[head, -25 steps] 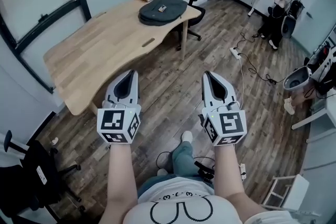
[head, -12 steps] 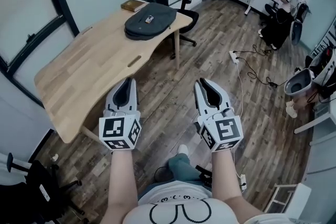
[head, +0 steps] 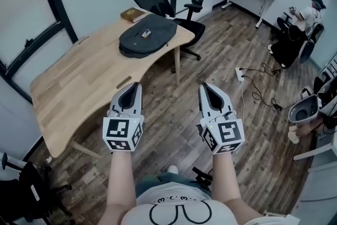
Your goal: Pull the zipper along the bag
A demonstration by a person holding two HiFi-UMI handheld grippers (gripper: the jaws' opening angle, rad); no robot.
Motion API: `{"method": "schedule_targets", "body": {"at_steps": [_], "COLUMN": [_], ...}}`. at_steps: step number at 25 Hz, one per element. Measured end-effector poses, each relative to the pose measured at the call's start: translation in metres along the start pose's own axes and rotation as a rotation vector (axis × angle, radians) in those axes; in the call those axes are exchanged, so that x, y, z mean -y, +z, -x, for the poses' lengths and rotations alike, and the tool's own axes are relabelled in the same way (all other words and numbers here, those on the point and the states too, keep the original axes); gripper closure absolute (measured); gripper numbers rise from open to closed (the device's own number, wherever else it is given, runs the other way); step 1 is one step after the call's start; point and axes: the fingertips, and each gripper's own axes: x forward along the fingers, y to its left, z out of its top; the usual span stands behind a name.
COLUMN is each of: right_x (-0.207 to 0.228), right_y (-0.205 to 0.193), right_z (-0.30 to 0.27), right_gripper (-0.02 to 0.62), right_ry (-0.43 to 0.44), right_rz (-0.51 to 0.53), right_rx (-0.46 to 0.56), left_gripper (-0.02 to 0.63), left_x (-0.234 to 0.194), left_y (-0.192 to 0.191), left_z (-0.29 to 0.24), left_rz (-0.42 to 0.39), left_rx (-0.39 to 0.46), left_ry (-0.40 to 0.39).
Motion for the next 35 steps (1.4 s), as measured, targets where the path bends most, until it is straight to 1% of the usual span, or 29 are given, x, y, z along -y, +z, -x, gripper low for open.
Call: {"method": "schedule_targets", "body": {"at_steps": [3, 6, 9, 11, 15, 18, 23, 27, 31, 35], "right_x": [0.021, 0.032, 0.044, 0.058, 0.092, 0.117, 0.163, 0.190, 0.210, 0.219], "right_y": [-0.016, -0.026, -0.035, -0.042, -0.055, -0.068, -0.084, -0.093, -0.106, -0.118], "right_z": [-0.015, -0.025, -0.032, -0.041, -0.071, -0.103, -0.176, -0.250, -0.312, -0.356], "right_gripper": [0.543, 0.545, 0.545, 0.545, 0.545, 0.545, 0.545, 0.545, 0.545, 0.545], "right_ry": [0.012, 0.038, 0.044, 0.037, 0.003, 0.007, 0.085, 0.166, 0.216, 0.262], "right_rz": [-0.016, 0.001, 0.018, 0.024, 0.005, 0.013, 0.050, 0.106, 0.097, 0.078], "right_rx": [-0.036, -0.061, -0.081, -0.097, -0.109, -0.122, -0.158, -0.189, -0.204, -0.220], "left_gripper": [0.588, 0.588, 0.588, 0.588, 0.588, 0.588, 0.589, 0.588, 0.588, 0.588], "left_x": [0.003, -0.003, -0.004, 0.000, 0.007, 0.002, -0.011, -0.036, -0.064, -0.084], "left_y": [-0.001, -0.005, -0.018, -0.024, -0.032, -0.043, -0.070, -0.085, -0.095, -0.099], "left_z": [-0.023, -0.046, -0.072, -0.094, -0.148, -0.192, -0.280, -0.348, -0.390, -0.409], "left_rz": [0.017, 0.082, 0.140, 0.145, 0.125, 0.139, 0.208, 0.248, 0.258, 0.235], "left_rx": [0.018, 0.031, 0.014, 0.001, -0.010, -0.013, -0.022, -0.028, -0.041, -0.066], "left_ry": [0.029, 0.092, 0.123, 0.123, 0.086, 0.081, 0.107, 0.159, 0.210, 0.239]}}
